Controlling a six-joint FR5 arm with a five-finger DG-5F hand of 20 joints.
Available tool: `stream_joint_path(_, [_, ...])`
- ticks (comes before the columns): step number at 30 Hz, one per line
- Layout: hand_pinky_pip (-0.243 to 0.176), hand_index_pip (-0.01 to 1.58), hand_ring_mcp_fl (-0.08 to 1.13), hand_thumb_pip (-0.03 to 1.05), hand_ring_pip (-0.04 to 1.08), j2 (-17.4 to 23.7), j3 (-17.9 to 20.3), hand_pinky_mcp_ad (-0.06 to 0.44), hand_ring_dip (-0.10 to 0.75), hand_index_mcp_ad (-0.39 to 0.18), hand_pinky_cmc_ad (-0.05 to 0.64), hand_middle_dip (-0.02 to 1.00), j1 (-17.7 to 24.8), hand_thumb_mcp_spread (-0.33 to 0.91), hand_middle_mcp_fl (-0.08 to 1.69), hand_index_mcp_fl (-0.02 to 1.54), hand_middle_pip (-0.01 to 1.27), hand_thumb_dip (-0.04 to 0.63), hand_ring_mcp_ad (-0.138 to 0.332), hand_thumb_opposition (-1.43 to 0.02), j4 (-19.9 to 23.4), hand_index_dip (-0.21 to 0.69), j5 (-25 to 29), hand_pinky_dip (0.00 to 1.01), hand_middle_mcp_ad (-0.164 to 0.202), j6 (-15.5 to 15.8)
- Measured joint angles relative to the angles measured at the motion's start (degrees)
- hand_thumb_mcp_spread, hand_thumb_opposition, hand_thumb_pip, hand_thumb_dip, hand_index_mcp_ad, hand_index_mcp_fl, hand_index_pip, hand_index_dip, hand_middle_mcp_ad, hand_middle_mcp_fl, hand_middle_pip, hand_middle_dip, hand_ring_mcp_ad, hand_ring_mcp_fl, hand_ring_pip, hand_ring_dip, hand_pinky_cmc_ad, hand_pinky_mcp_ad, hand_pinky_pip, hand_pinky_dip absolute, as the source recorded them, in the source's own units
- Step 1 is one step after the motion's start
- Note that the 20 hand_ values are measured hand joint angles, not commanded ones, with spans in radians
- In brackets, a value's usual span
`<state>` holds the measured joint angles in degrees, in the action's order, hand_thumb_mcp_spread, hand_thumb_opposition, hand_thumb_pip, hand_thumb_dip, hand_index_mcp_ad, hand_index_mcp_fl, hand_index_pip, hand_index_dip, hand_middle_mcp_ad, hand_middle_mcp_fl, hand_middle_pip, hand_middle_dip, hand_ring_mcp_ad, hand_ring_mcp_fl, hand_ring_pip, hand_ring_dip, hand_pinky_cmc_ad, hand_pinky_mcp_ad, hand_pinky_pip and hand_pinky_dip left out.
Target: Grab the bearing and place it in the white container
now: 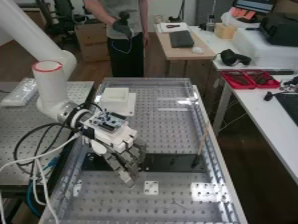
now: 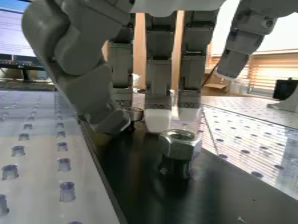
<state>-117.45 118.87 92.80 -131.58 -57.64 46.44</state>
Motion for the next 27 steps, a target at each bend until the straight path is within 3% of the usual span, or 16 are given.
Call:
stream_joint_path(9, [0.003,1.38,0.33,0.69,0.69,0.1,0.1,0.295,0.480,-0.150,0.340,0.75,-0.1,0.50,0.53,0.29,1.09,0.316,0.084,-0.87,0.9,0.024,-0.3,0.30,0.040,0.6])
stream_joint_path(12, [0.003,1.38,0.33,0.65,0.69,0.4,0.1,0.295,0.480,-0.182,0.340,0.75,-0.2,0.52,0.54,0.36,1.09,0.314,0.084,-0.96,1.6,0.024,-0.5,0.30,0.040,0.8])
stream_joint_path(27, [0.035,1.43,0.39,0.57,0.69,2.9,0.3,0.295,0.499,-0.173,0.340,0.75,-1.2,0.53,0.58,0.46,1.09,0.297,0.080,-1.04,3.2,0.051,-1.8,0.29,0.049,2.1])
